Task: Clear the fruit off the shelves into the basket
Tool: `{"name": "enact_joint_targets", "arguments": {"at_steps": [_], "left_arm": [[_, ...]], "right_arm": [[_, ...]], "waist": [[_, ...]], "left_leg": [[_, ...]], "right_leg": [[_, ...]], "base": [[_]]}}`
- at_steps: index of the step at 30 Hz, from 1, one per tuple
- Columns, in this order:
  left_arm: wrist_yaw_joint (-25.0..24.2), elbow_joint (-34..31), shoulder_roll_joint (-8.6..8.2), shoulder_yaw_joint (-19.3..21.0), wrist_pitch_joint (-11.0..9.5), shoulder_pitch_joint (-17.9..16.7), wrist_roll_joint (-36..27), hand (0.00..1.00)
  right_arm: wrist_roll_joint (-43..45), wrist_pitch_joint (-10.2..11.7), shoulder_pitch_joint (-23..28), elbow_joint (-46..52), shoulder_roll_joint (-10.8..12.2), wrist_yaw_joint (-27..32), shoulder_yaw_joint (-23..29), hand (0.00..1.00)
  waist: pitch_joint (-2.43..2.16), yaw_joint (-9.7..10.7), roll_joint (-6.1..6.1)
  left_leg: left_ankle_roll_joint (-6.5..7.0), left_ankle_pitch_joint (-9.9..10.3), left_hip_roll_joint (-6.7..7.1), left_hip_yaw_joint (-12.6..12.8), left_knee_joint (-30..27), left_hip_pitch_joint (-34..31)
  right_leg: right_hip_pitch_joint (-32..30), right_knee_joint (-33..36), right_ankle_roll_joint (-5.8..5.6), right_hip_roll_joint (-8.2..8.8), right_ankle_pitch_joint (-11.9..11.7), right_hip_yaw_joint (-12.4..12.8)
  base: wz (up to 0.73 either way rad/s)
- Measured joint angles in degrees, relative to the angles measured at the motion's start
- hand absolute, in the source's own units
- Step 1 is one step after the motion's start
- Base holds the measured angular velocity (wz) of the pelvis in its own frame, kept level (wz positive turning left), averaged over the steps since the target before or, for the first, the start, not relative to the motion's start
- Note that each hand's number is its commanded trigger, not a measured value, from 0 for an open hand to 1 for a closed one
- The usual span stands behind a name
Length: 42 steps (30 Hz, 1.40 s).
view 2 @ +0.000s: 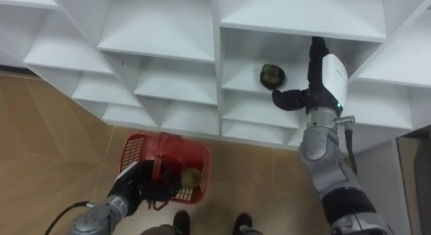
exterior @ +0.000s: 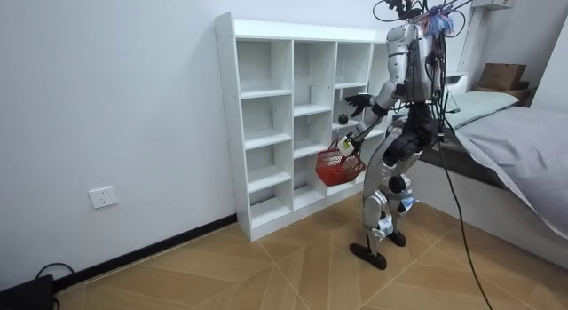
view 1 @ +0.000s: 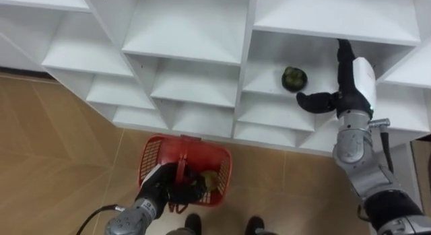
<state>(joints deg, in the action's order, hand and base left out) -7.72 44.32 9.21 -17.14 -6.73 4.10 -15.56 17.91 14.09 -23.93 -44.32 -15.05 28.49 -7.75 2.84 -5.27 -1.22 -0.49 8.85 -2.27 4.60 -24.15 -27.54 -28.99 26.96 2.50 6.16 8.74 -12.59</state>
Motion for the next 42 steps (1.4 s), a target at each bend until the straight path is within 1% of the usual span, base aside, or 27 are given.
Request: {"name": "enact_joint_targets", "arguments": {"at_steps": [6, 9, 12, 17, 22, 29, 32, 36, 42], "left_arm": [[0.54, 0.9, -0.4, -0.02, 0.21, 0.93, -0.08, 1.0], [0.9, 1.34, -0.87, 0.04, 0.27, 1.4, -0.08, 1.0], [0.98, 1.67, -1.04, 0.02, 0.46, 1.39, 0.0, 1.0], [1.04, 1.89, -2.33, 0.0, 0.46, 1.43, -0.03, 1.0], [1.05, 1.89, -3.46, -0.01, 0.46, 1.48, 0.02, 1.0], [1.1, 1.9, -3.39, -0.15, 0.46, 1.49, -0.03, 1.0], [1.28, 2.03, -3.13, -1.93, 0.44, 2.03, -0.11, 1.0], [1.22, 2.66, -3.18, -3.48, 0.45, 2.86, -0.13, 1.0], [1.28, 3.02, -3.16, -3.91, 0.45, 2.94, -0.39, 1.0]], "right_arm": [[-2.0, -0.02, -0.59, -0.03, -0.01, 0.01, -0.04, 0.0], [-2.02, -0.49, -0.91, -0.04, 0.01, -0.08, -0.03, 0.0], [-2.0, -0.52, -1.07, -0.1, 0.06, -0.45, -0.03, 0.0], [-2.01, -0.52, -1.1, -0.48, 0.08, -0.83, -0.03, 0.0], [-2.0, -0.52, -1.27, -0.76, 0.1, -1.12, 0.02, 0.0], [-1.74, -0.56, -4.4, -2.35, 0.15, -2.44, 0.09, 0.0], [-1.79, -0.53, -6.43, -4.4, 0.07, -2.46, 0.0, 0.0], [-1.92, -0.55, -8.3, -6.96, -0.07, -2.48, -0.04, 0.0], [-2.22, -0.56, -8.97, -7.91, -0.08, -2.47, -0.18, 0.0]], "waist": [[0.05, 0.02, -0.05], [0.05, 0.04, -0.03], [0.08, -0.06, 0.02], [0.15, -0.47, 0.14], [0.32, -1.59, 0.4], [0.49, -1.67, 0.69], [0.66, -2.06, 0.95], [0.68, -2.81, 0.95], [0.77, -2.98, 0.8]], "left_leg": [[-0.01, -0.01, 0.02, -0.02, -1.31, -2.08], [0.02, 0.01, 0.04, 0.06, -1.59, -3.04], [0.0, 0.0, 0.04, 0.12, -1.69, -3.31], [-0.04, -0.01, 0.06, 0.14, -1.67, -3.3], [-0.05, 0.0, 0.05, 0.17, -1.59, -3.35], [-0.04, 0.0, 0.03, 0.21, -1.45, -3.35], [-0.03, -0.01, 0.03, 0.21, -1.4, -3.33], [-0.05, -0.02, 0.05, 0.19, -1.24, -3.29], [-0.04, -0.02, 0.06, 0.21, -1.18, -3.19]], "right_leg": [[-2.16, 1.56, 0.17, 0.39, 0.32, -0.11], [-3.47, 2.74, 0.17, 0.87, 0.73, 0.09], [-3.81, 2.93, 0.28, 0.81, 0.8, 0.11], [-3.79, 2.9, 0.41, 0.68, 0.88, 0.03], [-3.79, 2.72, 0.43, 0.61, 0.94, 0.03], [-3.79, 2.66, 0.42, 0.72, 0.95, -0.05], [-3.81, 2.78, 0.39, 0.8, 0.98, -0.07], [-3.87, 2.92, 0.4, 0.91, 1.19, -0.11], [-3.86, 3.01, 0.31, 1.03, 1.28, -0.05]], "base": [[0.01], [0.0], [0.0], [0.0], [0.0], [0.0], [0.0], [0.0], [0.0]]}}
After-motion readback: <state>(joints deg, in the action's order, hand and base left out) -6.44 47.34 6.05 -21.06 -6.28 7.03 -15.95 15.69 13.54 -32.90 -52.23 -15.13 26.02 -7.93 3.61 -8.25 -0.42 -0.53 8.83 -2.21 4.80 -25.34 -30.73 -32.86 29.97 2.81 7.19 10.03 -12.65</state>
